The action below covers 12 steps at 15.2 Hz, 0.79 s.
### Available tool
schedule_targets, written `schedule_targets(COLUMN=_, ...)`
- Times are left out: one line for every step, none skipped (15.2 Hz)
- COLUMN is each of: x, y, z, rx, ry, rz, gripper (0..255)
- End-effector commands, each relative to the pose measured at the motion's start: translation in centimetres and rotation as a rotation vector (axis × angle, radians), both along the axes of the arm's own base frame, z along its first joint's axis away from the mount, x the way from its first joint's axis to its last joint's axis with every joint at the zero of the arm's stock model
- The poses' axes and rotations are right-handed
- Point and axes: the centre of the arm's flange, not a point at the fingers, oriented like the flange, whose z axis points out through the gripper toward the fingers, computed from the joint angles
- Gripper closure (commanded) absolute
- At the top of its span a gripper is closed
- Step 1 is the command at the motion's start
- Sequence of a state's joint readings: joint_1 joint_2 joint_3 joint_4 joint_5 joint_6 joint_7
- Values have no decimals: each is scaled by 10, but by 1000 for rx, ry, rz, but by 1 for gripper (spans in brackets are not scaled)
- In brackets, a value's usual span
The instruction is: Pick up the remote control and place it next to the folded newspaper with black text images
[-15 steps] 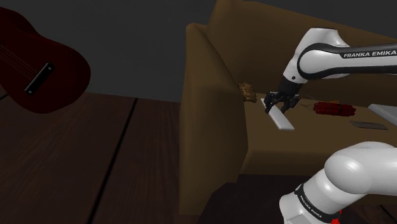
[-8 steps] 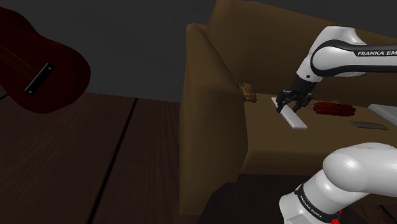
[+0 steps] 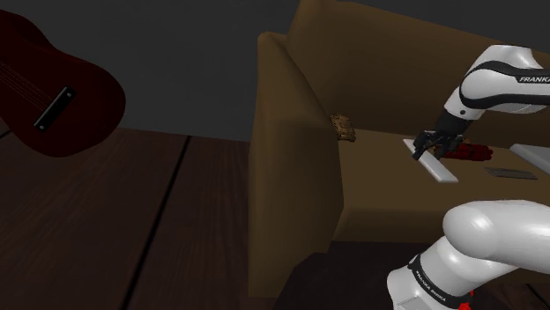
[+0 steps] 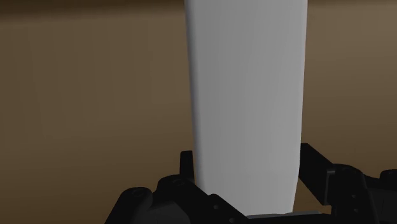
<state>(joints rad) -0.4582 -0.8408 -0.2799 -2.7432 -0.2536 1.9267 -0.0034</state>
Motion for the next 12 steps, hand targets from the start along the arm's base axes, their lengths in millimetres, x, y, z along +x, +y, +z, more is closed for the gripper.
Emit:
schedule_targets(x=-15, y=-23, z=4, rx=-1, ry=0, rz=1, gripper=255)
schedule_targets(x=-23, y=-34, z=4, rx=-1, ry=0, rz=1, gripper=255)
schedule_targets(x=-30, y=-45, z=4, rx=-1, ry=0, rz=1, gripper=255)
schedule_targets(x=-38, y=-56, z=5, rx=-1, ry=0, rz=1, gripper=255)
schedule_targets(x=-46, y=-66, z=5, rx=-1, ry=0, rz=1, gripper=255)
schedule_targets(x=-53, y=-77, z=6, rx=-1, ry=0, rz=1, gripper=255)
schedule_targets(x=-61, y=-88, z=6, rx=-1, ry=0, rz=1, gripper=255)
schedule_targets(x=-68, y=-99, z=7, rx=-1, ry=0, rz=1, gripper=255)
schedule_targets(x=-76, y=-110, z=7, rx=-1, ry=0, rz=1, gripper=255)
schedule_targets(x=-84, y=-120, z=8, rx=-1, ry=0, rz=1, gripper=255)
schedule_targets(x=-91, y=-131, z=8, rx=-1, ry=0, rz=1, gripper=255)
schedule_targets(x=-99, y=-142, z=9, rx=-1, ry=0, rz=1, gripper=255)
